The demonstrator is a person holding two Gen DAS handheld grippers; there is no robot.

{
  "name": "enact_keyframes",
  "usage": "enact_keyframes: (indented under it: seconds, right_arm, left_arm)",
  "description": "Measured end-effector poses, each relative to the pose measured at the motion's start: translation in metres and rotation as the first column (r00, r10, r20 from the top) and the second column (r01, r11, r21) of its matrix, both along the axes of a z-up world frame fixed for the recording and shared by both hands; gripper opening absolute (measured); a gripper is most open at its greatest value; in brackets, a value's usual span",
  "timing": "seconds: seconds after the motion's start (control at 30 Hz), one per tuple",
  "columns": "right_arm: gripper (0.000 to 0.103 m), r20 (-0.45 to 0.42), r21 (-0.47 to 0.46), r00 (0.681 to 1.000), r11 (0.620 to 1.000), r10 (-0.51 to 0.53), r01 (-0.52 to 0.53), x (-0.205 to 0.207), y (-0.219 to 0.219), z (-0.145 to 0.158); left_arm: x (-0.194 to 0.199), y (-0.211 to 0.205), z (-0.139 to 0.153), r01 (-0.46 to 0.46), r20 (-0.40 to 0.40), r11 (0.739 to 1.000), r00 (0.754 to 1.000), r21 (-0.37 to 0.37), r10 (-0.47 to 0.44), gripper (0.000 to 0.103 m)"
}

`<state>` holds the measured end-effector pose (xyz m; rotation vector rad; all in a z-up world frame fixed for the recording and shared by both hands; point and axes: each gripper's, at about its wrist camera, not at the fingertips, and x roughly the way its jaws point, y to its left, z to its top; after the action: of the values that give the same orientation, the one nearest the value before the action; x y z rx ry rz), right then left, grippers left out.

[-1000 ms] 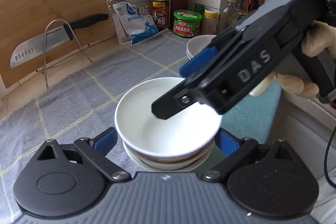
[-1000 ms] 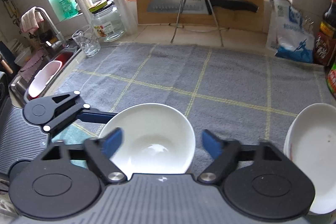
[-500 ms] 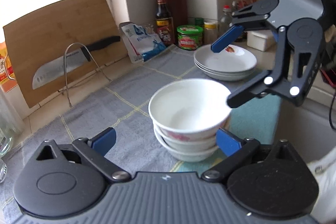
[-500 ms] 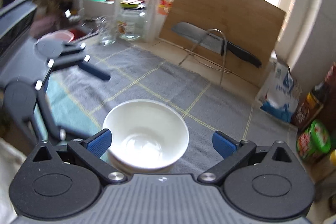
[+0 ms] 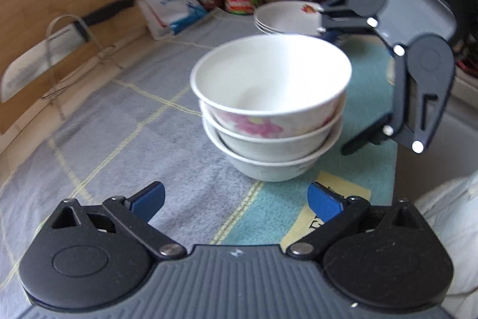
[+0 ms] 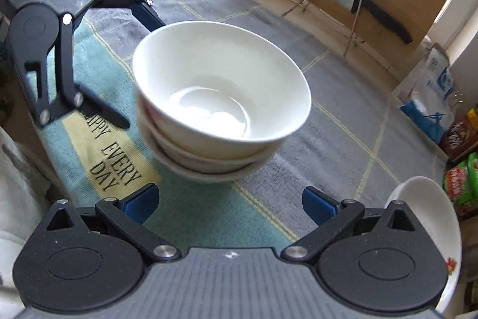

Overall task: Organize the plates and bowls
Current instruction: 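Grasp the bowl stack rim with the left gripper while the right gripper grips its opposite rim, then lift and carry the bowl stack with both grippers over the plate stack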

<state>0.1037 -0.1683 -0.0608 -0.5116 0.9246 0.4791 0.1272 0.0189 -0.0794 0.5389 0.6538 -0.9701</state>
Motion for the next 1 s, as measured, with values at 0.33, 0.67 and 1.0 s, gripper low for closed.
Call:
enact_keyframes:
  seconds: [0.33,0.67,1.0]
  right_arm:
    - [0.103,-0.071,0.083,0.99,0.989,0.125,-0.119,0.024,-0.005,0.003]
    - [0.099,-0.139,0.122,0.965,0.971,0.223,-0.207,0.038,-0.006,0.003]
    - [0.097,-0.175,0.151,0.949,0.96,0.263,-0.238,0.046,-0.004,0.006]
  left_arm:
    - [0.019,-0.025,0.002,0.139,-0.037,0.99,0.99,0.037,-0.137,0.1]
    - [0.04,-0.037,0.005,0.31,-0.102,0.948,0.948,0.069,-0.302,0.097]
    - [0.052,-0.041,0.007,0.412,-0.138,0.908,0.906,0.073,-0.4,0.093]
